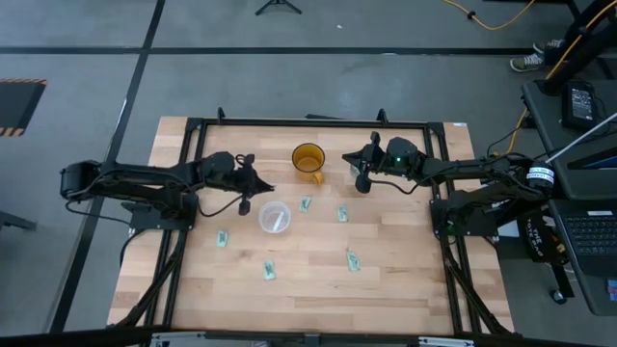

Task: Pick and place Stevia / Truvia into bins
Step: Put the stevia packet into the transparent container

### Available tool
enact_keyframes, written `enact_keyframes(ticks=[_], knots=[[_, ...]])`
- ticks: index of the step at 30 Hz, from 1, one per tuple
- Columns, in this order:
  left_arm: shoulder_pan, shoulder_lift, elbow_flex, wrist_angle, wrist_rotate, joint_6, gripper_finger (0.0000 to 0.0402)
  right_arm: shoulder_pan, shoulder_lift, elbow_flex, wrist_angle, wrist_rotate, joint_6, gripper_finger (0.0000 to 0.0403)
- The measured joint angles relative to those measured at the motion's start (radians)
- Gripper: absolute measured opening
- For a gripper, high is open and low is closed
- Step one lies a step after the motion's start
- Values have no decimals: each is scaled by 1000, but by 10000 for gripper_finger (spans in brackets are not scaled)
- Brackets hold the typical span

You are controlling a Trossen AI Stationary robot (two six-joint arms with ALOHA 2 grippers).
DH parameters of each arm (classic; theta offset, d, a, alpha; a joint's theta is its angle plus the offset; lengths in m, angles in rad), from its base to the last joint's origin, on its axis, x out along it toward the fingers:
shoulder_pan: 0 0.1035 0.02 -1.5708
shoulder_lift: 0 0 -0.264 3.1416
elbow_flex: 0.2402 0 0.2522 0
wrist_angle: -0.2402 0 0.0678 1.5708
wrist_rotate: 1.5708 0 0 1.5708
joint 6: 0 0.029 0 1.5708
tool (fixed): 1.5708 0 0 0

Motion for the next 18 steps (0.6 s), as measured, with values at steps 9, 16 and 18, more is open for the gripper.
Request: enact_keyframes(ticks=[9,16,18], knots=[[-92,0,0,-1,-2,28,2,0,0,0,0,0,-1,26],[-240,8,68,-133,-201,-22,2,0,0,0,0,0,-2,26],[-282,24,101,-198,-264,-47,2,0,0,0,0,0,-2,26]])
